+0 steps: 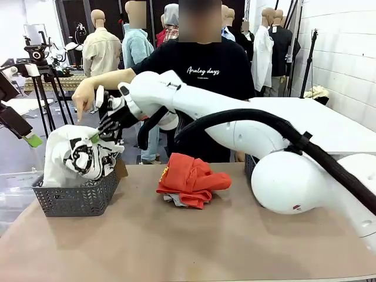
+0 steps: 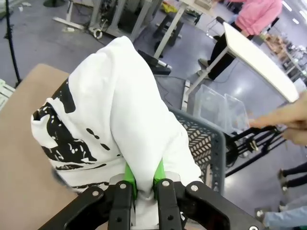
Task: Sort the tops and bottoms.
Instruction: Sort the clothes according to human instructions.
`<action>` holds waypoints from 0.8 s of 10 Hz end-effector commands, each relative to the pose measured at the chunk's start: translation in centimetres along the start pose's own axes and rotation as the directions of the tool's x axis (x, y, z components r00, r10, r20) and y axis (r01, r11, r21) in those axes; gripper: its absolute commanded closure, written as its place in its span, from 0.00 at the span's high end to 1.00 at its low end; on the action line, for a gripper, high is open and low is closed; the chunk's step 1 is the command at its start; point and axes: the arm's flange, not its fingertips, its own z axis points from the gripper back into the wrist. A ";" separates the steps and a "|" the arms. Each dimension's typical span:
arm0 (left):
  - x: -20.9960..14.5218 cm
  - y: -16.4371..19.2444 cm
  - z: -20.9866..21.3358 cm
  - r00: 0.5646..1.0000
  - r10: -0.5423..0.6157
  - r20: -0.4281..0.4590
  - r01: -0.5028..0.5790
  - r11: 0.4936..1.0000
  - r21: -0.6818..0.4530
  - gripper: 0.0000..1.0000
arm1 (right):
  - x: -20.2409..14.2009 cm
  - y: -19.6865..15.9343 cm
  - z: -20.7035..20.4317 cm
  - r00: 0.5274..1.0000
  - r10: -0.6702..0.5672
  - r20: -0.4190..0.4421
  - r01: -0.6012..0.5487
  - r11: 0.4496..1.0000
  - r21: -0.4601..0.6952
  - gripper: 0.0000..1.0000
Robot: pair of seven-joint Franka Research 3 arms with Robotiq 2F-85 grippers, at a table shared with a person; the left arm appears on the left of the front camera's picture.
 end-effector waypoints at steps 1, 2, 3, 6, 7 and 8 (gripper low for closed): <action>-0.3 0.0 0.2 1.000 -0.003 -0.011 0.003 1.000 0.006 1.00 | 0.2 -5.2 -4.4 0.995 0.096 0.024 -0.094 0.994 -0.048 0.00; -0.3 0.0 0.2 1.000 -0.003 -0.011 0.003 1.000 0.006 1.00 | -0.1 -6.3 -5.1 0.993 0.116 0.036 -0.113 0.991 -0.077 0.00; -0.3 0.0 0.2 1.000 -0.003 -0.011 0.003 1.000 0.006 1.00 | -0.3 -7.0 -5.7 0.991 0.130 0.028 -0.127 0.987 -0.103 0.00; -0.3 0.0 0.2 1.000 -0.003 -0.011 0.003 1.000 0.006 1.00 | -0.5 -7.7 -6.6 0.984 0.162 0.073 -0.148 0.974 -0.172 0.07; -0.3 0.0 0.2 1.000 -0.003 -0.011 0.003 1.000 0.006 1.00 | -0.3 -7.5 -6.5 0.978 0.192 0.082 -0.173 0.966 -0.194 0.21; -0.3 0.0 0.2 1.000 -0.003 -0.011 0.003 1.000 0.006 1.00 | -0.1 -7.6 -6.5 0.968 0.231 0.097 -0.205 0.953 -0.223 0.38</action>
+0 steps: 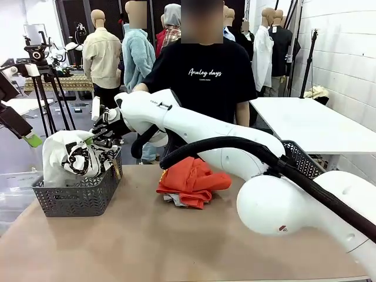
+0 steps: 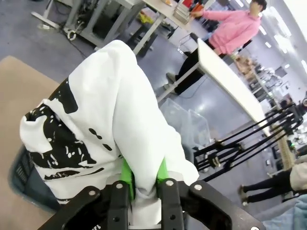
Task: Sort the tops and bottoms.
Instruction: Sort the clothes according to human instructions.
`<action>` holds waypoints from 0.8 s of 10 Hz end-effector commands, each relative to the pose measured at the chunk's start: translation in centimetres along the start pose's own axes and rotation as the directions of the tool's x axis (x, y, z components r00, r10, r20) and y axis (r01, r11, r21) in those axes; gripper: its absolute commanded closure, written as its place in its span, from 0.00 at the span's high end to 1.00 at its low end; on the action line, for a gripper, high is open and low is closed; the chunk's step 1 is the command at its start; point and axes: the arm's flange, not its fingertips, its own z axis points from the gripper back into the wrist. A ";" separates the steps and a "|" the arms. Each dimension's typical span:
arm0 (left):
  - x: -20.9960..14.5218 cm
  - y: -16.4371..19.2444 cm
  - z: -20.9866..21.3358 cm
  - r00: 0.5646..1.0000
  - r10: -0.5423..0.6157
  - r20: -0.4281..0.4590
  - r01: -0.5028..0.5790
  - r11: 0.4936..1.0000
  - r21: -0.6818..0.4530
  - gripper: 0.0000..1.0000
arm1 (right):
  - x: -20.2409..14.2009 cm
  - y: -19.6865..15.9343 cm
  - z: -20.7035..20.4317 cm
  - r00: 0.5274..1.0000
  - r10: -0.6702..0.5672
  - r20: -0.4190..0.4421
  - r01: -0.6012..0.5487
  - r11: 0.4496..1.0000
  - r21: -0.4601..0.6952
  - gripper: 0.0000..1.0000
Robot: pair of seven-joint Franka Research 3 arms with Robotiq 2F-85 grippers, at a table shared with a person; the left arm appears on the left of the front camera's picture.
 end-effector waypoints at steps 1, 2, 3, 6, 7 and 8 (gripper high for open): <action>-0.3 0.0 0.2 1.000 -0.002 -0.011 0.002 1.000 0.007 1.00 | -0.8 -6.6 -5.9 0.996 0.064 0.069 -0.061 0.997 -0.044 0.54; -0.3 0.0 0.2 1.000 -0.002 -0.011 0.002 1.000 0.007 1.00 | -1.0 -6.6 -6.2 0.996 0.061 0.068 -0.059 0.998 -0.039 0.70; -0.3 0.0 0.2 1.000 -0.002 -0.011 0.002 1.000 0.007 1.00 | -1.2 -6.7 -6.1 0.995 0.056 0.080 -0.053 0.998 -0.036 0.86; -0.3 0.0 0.2 1.000 -0.002 -0.011 0.002 1.000 0.007 1.00 | 0.0 -6.6 -4.5 0.995 0.054 0.079 -0.054 0.998 -0.013 1.00; -0.3 0.0 0.2 1.000 -0.002 -0.011 0.002 1.000 0.007 1.00 | 0.8 -6.4 -3.6 0.997 0.046 0.069 -0.045 0.999 -0.020 1.00; -0.3 0.0 0.2 1.000 -0.002 -0.011 0.002 1.000 0.007 1.00 | 1.1 -6.3 -2.9 0.997 0.027 0.068 -0.026 0.999 -0.023 1.00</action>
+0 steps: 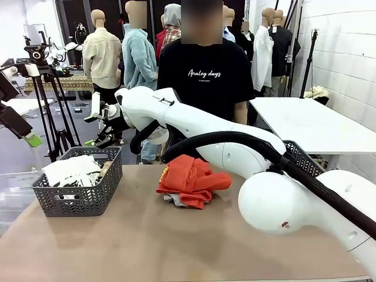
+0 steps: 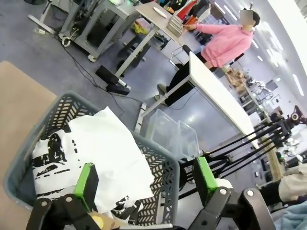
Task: Sort the tops and bottoms.
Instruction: Sort the clothes according to human instructions.
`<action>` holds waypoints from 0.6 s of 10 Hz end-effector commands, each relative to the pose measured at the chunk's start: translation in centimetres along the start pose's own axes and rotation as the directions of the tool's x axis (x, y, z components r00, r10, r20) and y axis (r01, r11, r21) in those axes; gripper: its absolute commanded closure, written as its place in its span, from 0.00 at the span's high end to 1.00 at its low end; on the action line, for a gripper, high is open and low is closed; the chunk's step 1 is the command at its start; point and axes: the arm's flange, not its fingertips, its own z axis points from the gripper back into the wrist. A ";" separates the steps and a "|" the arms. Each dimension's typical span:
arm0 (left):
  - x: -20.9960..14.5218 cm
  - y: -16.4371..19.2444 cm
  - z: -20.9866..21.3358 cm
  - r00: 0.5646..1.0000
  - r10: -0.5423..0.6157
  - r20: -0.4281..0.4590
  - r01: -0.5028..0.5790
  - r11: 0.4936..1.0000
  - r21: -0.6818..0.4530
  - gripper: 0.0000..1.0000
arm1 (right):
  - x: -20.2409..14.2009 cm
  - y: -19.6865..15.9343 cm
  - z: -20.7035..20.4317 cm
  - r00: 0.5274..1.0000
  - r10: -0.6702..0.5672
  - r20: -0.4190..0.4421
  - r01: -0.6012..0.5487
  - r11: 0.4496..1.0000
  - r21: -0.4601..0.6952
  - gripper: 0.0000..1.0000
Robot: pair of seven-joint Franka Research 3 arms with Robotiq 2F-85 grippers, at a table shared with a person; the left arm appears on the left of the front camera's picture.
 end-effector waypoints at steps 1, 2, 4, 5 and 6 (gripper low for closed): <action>-0.3 0.0 0.2 1.000 -0.002 -0.011 0.002 1.000 0.007 1.00 | -0.5 -5.3 -3.5 0.999 -0.029 0.033 0.029 0.999 0.017 1.00; -0.3 0.0 0.2 1.000 -0.002 -0.011 0.002 1.000 0.007 1.00 | 0.0 0.0 0.0 1.000 0.000 0.000 0.000 1.000 0.000 1.00; -0.3 0.0 0.2 1.000 -0.002 -0.011 0.002 1.000 0.007 1.00 | 0.0 0.0 0.0 1.000 0.000 0.000 0.000 1.000 0.000 1.00; -0.3 0.0 0.2 1.000 -0.002 -0.011 0.002 1.000 0.007 1.00 | 0.0 0.0 0.0 1.000 0.000 0.000 0.000 1.000 0.000 1.00; -0.3 0.0 0.2 1.000 -0.002 -0.011 0.002 1.000 0.007 1.00 | 0.0 0.0 0.0 1.000 0.000 0.000 0.000 1.000 0.000 1.00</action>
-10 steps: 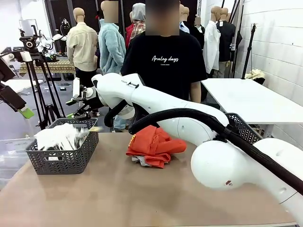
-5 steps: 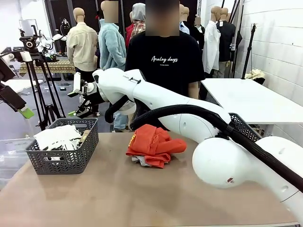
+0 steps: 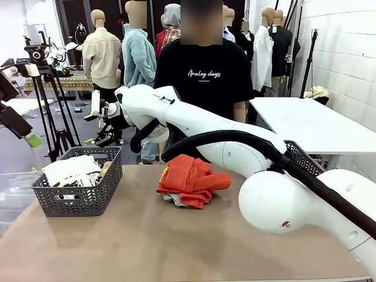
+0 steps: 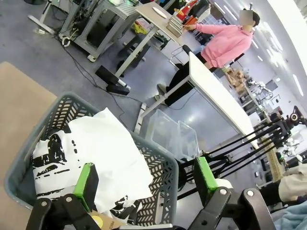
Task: Sort the tops and bottoms.
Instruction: Sort the clothes according to human instructions, then lift clothes from the center of the table with your left hand.
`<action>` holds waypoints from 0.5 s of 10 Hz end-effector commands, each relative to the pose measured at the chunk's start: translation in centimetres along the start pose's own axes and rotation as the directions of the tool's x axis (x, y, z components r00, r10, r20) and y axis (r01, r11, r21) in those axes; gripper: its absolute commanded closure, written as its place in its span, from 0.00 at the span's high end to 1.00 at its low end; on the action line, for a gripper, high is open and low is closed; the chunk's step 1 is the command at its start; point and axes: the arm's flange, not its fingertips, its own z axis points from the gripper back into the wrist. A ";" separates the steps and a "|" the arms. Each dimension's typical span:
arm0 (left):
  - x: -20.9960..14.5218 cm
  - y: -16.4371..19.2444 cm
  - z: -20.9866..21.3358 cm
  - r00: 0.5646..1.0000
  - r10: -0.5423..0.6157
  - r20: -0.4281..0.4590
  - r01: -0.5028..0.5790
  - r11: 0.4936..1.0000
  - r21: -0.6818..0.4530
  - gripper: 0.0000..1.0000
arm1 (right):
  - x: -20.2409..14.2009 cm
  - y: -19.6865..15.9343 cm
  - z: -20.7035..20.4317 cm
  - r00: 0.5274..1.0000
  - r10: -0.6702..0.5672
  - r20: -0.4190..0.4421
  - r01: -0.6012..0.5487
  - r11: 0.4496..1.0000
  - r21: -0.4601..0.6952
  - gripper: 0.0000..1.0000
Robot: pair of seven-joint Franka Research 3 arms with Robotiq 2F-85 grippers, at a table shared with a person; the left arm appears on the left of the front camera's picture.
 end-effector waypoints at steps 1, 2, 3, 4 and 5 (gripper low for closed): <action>-0.3 0.0 0.2 1.000 -0.002 -0.011 0.002 1.000 0.007 1.00 | -0.1 0.1 -0.1 1.000 0.000 0.002 0.000 1.000 -0.003 1.00; -0.3 0.0 0.2 1.000 -0.002 -0.011 0.002 1.000 0.007 1.00 | -0.1 0.1 -0.1 1.000 0.000 0.002 0.000 1.000 -0.003 1.00; -0.3 0.0 0.2 1.000 -0.002 -0.011 0.002 1.000 0.007 1.00 | -0.1 0.1 -0.1 1.000 0.000 0.002 0.000 1.000 -0.003 1.00; -0.3 0.0 0.2 1.000 -0.002 -0.011 0.002 1.000 0.007 1.00 | -0.1 0.1 -0.1 1.000 0.000 0.002 0.000 1.000 -0.003 1.00; -0.3 0.0 0.2 1.000 -0.002 -0.011 0.002 1.000 0.007 1.00 | -0.1 0.1 -0.1 1.000 0.000 0.002 0.000 1.000 -0.003 1.00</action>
